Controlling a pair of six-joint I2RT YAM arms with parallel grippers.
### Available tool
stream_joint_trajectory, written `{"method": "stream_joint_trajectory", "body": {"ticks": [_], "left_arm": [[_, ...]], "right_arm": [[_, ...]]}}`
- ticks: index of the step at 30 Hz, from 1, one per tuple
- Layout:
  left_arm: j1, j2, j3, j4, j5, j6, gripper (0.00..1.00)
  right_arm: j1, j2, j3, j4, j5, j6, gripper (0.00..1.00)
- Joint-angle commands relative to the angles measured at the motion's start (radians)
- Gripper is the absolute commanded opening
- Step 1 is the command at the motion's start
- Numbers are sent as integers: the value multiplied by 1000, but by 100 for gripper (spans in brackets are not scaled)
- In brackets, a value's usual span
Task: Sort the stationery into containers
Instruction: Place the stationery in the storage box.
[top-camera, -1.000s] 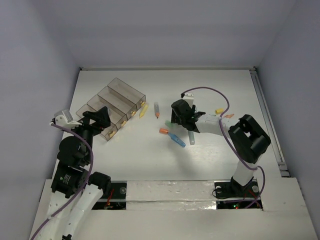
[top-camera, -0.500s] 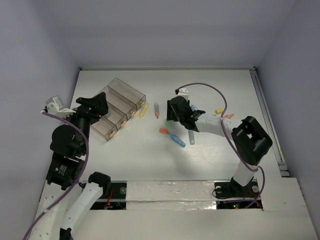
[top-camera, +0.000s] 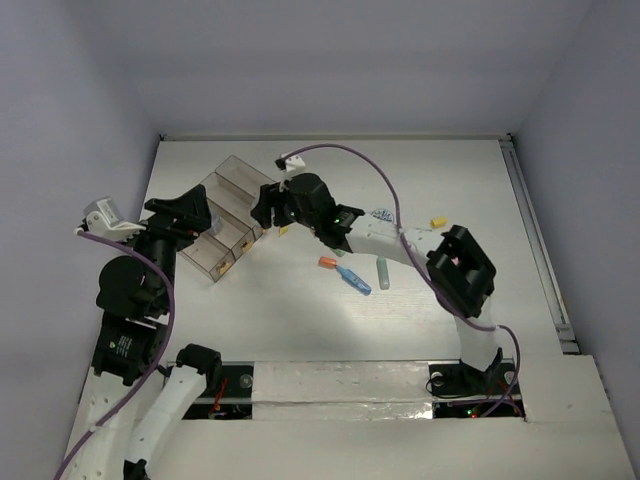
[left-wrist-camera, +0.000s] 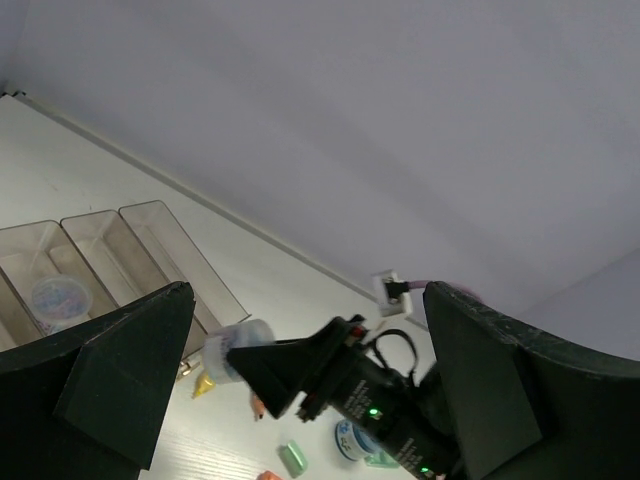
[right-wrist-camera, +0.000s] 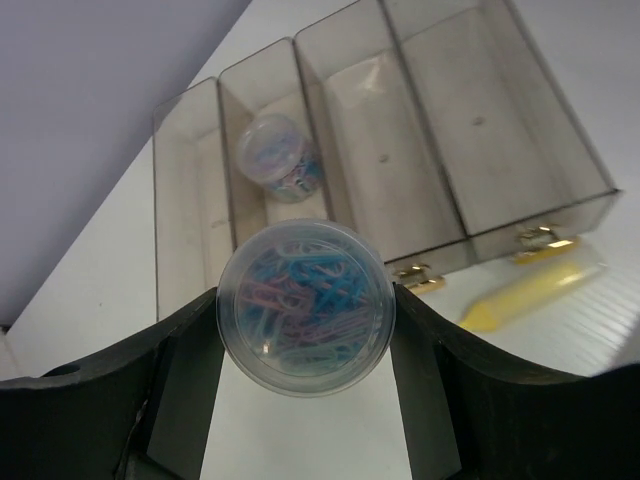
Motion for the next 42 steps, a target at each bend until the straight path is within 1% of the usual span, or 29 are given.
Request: {"method": "stream_joint_trajectory", "body": {"ticks": [1, 6, 12, 21, 25, 28, 33, 34, 35, 36, 37, 39, 40, 42], "left_arm": [[6, -17, -12, 47, -2, 1, 99], [6, -24, -29, 64, 12, 1, 99], [6, -27, -32, 58, 1, 4, 99], [15, -31, -24, 44, -32, -6, 99], [26, -38, -16, 33, -59, -3, 99], [26, -43, -13, 33, -59, -3, 99], [26, -46, -21, 38, -51, 11, 99], [26, -46, -22, 41, -49, 11, 99], [26, -46, -24, 41, -48, 13, 99], [26, -47, -26, 45, -40, 17, 99], [26, -47, -33, 51, -31, 25, 99], [26, -49, -38, 56, -19, 28, 99], [26, -47, -41, 56, -22, 30, 99], [26, -52, -45, 50, -33, 33, 99]], "right_arm": [[26, 68, 128, 65, -135, -25, 44], [65, 162, 246, 34, -178, -40, 44], [75, 261, 373, -24, -195, -62, 44], [84, 404, 563, -124, -165, -98, 44], [93, 435, 590, -147, -131, -117, 45], [93, 455, 597, -177, -105, -129, 46], [93, 469, 608, -182, -93, -138, 47], [93, 470, 611, -183, -64, -138, 48], [93, 473, 616, -187, -62, -140, 50], [102, 475, 620, -187, -62, -143, 55], [102, 476, 622, -187, -62, -145, 69], [102, 478, 627, -182, -65, -145, 83], [102, 479, 631, -180, -77, -146, 94], [102, 478, 662, -183, -79, -145, 99]]}}
